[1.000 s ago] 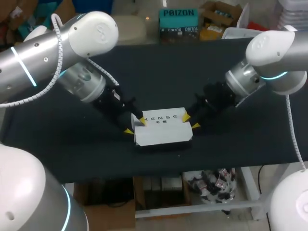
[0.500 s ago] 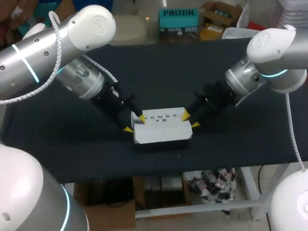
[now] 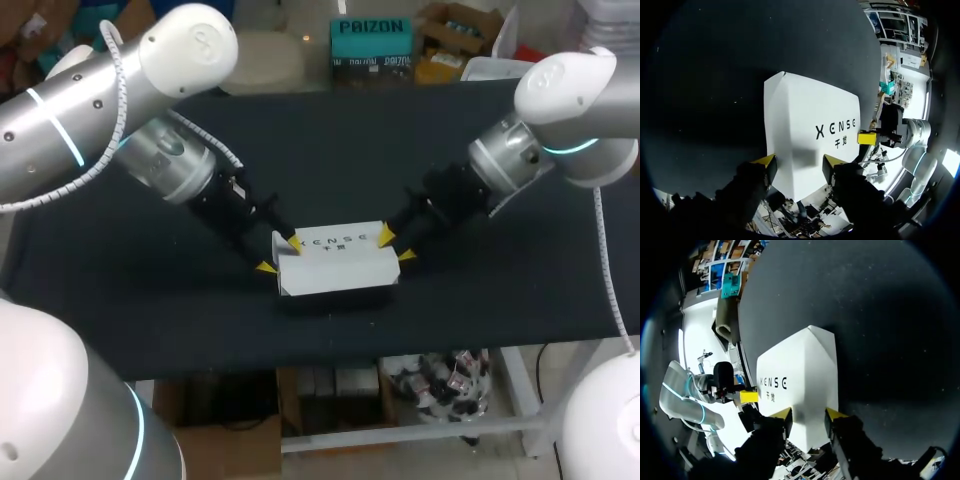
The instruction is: Assemble the packaging by folding the flat box into shape, placing the metal phone stand inside, and closing the box properly
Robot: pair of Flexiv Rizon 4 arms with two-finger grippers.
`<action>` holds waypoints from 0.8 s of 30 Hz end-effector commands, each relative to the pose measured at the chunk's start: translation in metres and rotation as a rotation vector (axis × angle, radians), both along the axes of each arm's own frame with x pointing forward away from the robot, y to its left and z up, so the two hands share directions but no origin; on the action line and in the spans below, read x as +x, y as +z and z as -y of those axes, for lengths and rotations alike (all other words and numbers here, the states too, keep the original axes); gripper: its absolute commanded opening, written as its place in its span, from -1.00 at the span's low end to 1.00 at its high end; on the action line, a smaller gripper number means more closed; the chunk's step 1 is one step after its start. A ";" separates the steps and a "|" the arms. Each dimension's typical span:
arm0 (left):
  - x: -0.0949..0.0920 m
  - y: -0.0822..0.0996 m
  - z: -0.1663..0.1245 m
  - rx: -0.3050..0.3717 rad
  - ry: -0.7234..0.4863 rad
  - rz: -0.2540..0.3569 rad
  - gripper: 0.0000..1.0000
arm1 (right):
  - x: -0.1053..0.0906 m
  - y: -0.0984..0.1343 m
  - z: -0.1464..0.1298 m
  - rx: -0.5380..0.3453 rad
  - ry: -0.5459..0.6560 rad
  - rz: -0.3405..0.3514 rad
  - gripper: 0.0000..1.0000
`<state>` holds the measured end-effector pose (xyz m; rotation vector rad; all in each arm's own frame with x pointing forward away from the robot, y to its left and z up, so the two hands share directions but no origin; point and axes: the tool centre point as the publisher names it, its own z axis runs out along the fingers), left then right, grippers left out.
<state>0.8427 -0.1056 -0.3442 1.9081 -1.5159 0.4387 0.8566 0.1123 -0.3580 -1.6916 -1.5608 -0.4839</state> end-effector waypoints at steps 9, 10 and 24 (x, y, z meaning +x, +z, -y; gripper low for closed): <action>0.008 -0.002 0.012 -0.024 -0.010 -0.034 0.25 | 0.006 0.003 -0.017 0.006 0.010 -0.023 -0.14; 0.008 -0.002 0.012 -0.026 -0.010 -0.035 0.25 | 0.007 0.003 -0.017 0.006 0.010 -0.024 -0.14; 0.009 0.001 0.009 -0.053 -0.023 -0.059 0.20 | 0.011 0.006 -0.019 0.020 0.013 -0.046 -0.14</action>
